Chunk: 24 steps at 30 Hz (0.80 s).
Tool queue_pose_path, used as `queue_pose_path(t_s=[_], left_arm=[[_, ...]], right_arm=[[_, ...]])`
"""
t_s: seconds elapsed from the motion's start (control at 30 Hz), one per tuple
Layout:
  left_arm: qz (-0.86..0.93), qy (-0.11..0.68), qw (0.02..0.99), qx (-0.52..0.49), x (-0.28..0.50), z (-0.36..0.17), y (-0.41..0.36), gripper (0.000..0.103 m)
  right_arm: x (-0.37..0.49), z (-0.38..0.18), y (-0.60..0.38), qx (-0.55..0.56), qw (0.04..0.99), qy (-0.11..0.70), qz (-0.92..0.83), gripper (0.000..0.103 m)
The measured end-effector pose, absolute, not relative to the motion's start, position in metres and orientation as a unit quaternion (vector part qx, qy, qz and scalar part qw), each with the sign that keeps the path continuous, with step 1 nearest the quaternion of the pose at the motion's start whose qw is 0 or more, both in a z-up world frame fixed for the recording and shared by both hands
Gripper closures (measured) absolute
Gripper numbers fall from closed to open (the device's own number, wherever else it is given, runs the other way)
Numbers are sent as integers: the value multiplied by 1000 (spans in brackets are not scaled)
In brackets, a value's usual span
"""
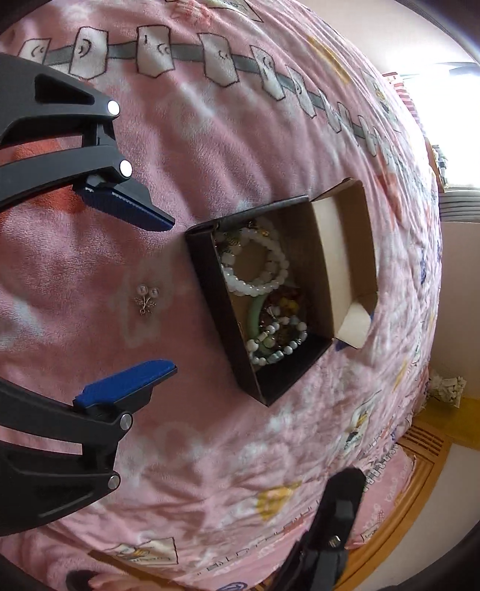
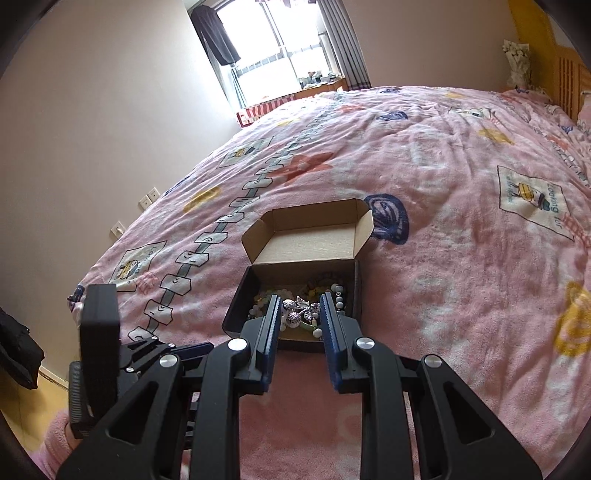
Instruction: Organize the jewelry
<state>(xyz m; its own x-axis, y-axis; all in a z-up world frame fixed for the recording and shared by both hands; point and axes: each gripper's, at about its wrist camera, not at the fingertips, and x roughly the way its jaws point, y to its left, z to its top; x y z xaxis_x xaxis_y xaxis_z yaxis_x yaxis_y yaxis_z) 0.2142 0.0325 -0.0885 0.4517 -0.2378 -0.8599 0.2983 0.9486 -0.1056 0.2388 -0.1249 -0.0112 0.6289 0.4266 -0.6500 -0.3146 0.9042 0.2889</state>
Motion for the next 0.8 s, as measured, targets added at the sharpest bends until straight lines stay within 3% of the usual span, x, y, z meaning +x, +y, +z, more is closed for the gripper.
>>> queue_pose_path(t_s=[0.23, 0.33, 0.4, 0.5, 0.7, 0.8], left_arm=[[-136, 510, 849, 32, 220, -120, 33, 41], [-126, 504, 854, 40, 214, -117, 34, 59], [-118, 502, 856, 38, 213, -115, 37, 76], [-110, 501, 858, 25, 211, -112, 46, 91], [-118, 491, 863, 9, 204, -99, 48, 102], [-127, 479, 869, -11, 201, -86, 51, 102]], right_arm=[[230, -9, -133, 71, 901, 378, 200, 81], [229, -9, -138, 76, 902, 376, 197, 81], [229, -8, -140, 82, 902, 375, 197, 81], [228, -7, -140, 80, 902, 374, 201, 81], [226, -6, -136, 78, 902, 372, 205, 81], [226, -6, -136, 78, 902, 372, 205, 81]])
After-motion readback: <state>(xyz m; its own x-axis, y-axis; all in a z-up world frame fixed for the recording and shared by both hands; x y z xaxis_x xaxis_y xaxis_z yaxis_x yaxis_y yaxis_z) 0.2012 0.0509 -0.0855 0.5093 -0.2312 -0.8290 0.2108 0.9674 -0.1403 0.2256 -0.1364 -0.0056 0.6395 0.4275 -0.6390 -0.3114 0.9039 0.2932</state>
